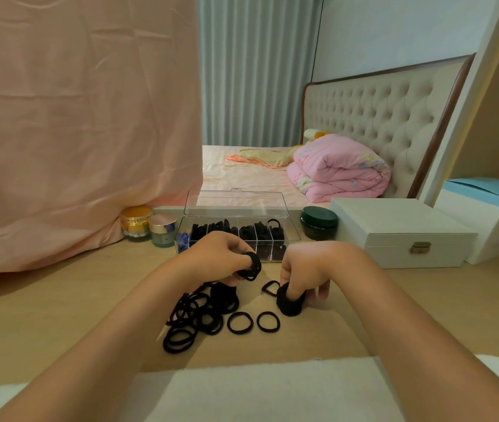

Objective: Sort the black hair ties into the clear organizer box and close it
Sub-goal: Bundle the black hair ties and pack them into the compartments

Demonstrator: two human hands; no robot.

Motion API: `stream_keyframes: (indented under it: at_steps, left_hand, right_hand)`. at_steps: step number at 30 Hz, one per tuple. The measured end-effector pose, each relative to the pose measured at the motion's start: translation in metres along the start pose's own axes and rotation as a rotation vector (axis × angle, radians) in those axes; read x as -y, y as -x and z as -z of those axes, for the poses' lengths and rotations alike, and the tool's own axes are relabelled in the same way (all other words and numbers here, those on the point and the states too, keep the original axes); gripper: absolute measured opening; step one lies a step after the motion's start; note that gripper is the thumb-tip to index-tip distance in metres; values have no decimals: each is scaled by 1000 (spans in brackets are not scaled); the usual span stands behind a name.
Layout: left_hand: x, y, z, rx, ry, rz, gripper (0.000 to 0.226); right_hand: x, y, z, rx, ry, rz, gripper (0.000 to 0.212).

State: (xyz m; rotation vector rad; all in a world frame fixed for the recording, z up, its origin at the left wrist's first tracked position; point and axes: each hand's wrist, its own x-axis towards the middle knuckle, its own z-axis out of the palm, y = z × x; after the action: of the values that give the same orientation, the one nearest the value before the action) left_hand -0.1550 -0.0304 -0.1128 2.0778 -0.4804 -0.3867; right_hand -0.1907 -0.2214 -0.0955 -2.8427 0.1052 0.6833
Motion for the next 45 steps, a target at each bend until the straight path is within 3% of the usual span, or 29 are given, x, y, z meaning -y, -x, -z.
stream_keyframes:
  at_steps: [4, 7, 10, 14, 21, 24, 31, 37, 42, 45]
  left_hand:
    - [1, 1, 4, 97, 87, 113, 13]
    - [1, 0, 4, 61, 81, 113, 12]
    - [1, 0, 2, -6, 35, 86, 11]
    - [0, 0, 0, 7, 65, 62, 9]
    - [5, 0, 14, 283, 537, 61, 25]
    - [6, 1, 18, 329, 685, 63, 34]
    - [9, -5, 12, 188, 492, 35, 29]
    - [14, -5, 20, 153, 511, 40, 23]
    - [14, -7, 21, 132, 561, -13, 25]
    - [8, -5, 20, 124, 552, -62, 27]
  right_hand:
    - [0, 1, 0, 9, 47, -3, 30]
    - [-1, 10, 8, 46, -8, 68, 25]
    - [2, 26, 20, 59, -276, 241, 15]
    - [14, 29, 20, -22, -630, 413, 20]
    - [20, 16, 9, -181, -688, 347, 21]
    - [20, 13, 8, -263, -668, 288, 20]
    - [30, 1, -3, -416, -501, 259, 12]
    - [26, 10, 4, -254, -729, 321, 16]
    - [18, 8, 8, -434, -739, 283, 32]
    - [13, 9, 10, -278, -935, 333, 39]
